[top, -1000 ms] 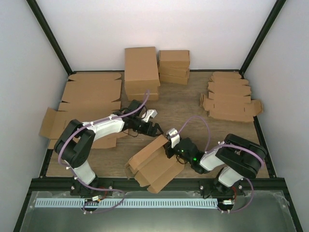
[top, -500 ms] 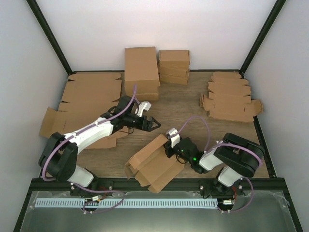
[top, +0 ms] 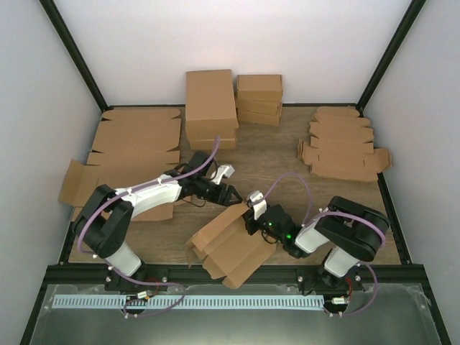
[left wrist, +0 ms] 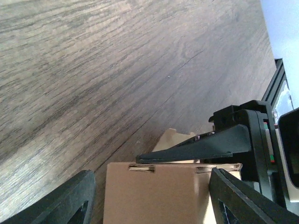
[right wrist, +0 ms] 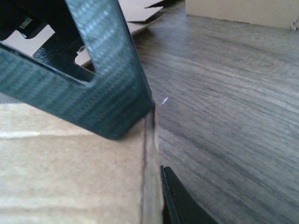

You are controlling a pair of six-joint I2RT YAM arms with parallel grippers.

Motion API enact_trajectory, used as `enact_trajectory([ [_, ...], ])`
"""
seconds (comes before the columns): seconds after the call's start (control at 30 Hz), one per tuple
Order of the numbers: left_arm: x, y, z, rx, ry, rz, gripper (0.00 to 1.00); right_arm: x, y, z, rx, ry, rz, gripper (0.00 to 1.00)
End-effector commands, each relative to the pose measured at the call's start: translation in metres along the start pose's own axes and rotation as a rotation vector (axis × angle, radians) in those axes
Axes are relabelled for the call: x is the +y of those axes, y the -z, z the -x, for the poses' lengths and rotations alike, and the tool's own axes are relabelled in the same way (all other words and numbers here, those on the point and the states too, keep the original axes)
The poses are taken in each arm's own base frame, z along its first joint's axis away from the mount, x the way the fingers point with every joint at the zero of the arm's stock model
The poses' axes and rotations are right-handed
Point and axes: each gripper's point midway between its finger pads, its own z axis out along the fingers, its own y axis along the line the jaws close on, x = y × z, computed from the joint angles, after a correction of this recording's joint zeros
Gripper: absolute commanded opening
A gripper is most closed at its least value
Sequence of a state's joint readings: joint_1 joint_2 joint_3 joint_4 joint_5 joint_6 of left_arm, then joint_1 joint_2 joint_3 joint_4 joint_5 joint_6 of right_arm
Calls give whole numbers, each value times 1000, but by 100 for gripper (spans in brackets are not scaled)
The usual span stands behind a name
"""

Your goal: Fold the paper box

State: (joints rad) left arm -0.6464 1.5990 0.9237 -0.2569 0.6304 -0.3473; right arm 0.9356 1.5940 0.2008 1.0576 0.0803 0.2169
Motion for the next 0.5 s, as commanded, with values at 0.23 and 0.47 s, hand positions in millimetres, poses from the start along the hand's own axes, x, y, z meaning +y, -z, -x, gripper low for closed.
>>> enact_trajectory([
  [0.23,14,-23,-14,67,-26,68,66,9,-11,1,-37,13,-12,11],
  [0.47,14,-17,-12,55,-38,90,66,5,1,-1,-43,6,-31,23],
])
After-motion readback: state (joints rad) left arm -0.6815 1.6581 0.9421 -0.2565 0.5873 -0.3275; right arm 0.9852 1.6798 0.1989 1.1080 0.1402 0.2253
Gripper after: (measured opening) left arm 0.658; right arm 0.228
